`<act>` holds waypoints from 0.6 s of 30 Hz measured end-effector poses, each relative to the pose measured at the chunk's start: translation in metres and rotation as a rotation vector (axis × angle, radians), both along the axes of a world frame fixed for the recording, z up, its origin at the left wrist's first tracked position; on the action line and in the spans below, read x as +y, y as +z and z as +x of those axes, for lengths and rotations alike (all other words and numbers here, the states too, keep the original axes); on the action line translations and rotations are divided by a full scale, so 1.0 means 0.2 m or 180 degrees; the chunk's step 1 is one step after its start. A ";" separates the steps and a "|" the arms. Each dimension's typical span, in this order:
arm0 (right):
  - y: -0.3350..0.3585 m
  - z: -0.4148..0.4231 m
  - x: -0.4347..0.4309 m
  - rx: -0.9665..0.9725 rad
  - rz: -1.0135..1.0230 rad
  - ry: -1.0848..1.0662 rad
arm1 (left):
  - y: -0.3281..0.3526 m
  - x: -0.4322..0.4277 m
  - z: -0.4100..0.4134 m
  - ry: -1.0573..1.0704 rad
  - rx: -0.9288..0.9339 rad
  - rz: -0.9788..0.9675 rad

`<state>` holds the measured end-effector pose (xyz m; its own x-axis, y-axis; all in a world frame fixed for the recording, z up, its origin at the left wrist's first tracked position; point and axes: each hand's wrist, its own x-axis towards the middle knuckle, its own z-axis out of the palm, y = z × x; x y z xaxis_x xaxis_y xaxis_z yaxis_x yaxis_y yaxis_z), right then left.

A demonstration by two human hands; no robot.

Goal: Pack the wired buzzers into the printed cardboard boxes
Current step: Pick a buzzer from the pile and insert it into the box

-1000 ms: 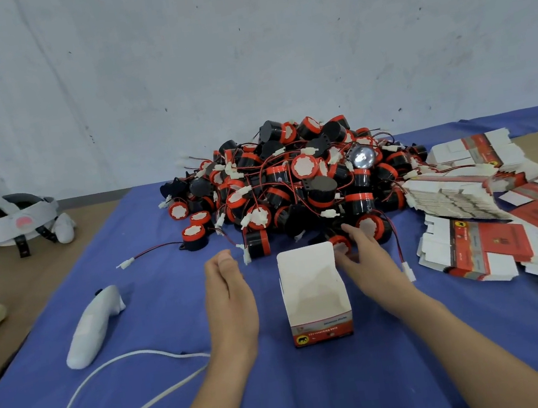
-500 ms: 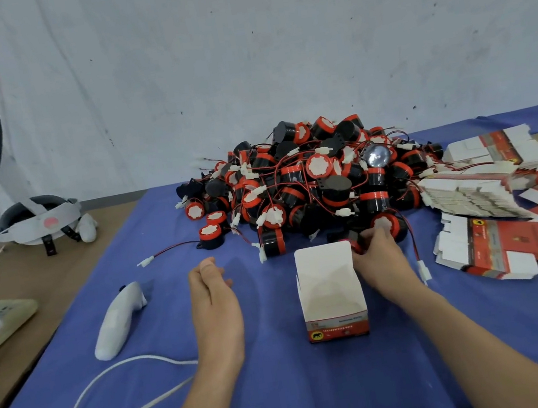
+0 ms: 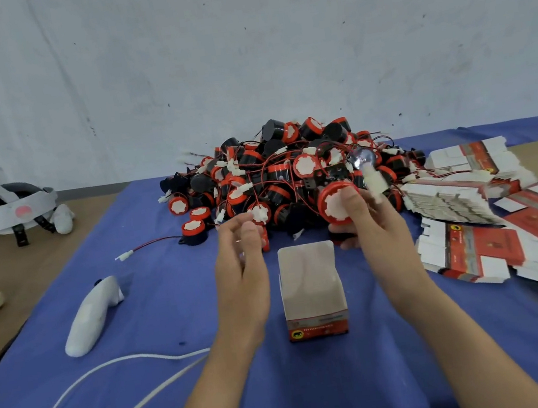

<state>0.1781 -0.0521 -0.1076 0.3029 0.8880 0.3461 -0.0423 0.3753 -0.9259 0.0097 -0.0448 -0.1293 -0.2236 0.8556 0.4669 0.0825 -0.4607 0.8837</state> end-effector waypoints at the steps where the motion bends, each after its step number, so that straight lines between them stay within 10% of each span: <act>1: 0.00 0.00 -0.01 0.0042 0.0006 0.0020 | 0.01 -0.01 0.02 -0.0081 0.0001 0.0032; 18: -0.08 0.05 -0.03 -0.1613 0.0070 0.0053 | 0.07 -0.03 0.09 -0.0281 0.0217 0.0431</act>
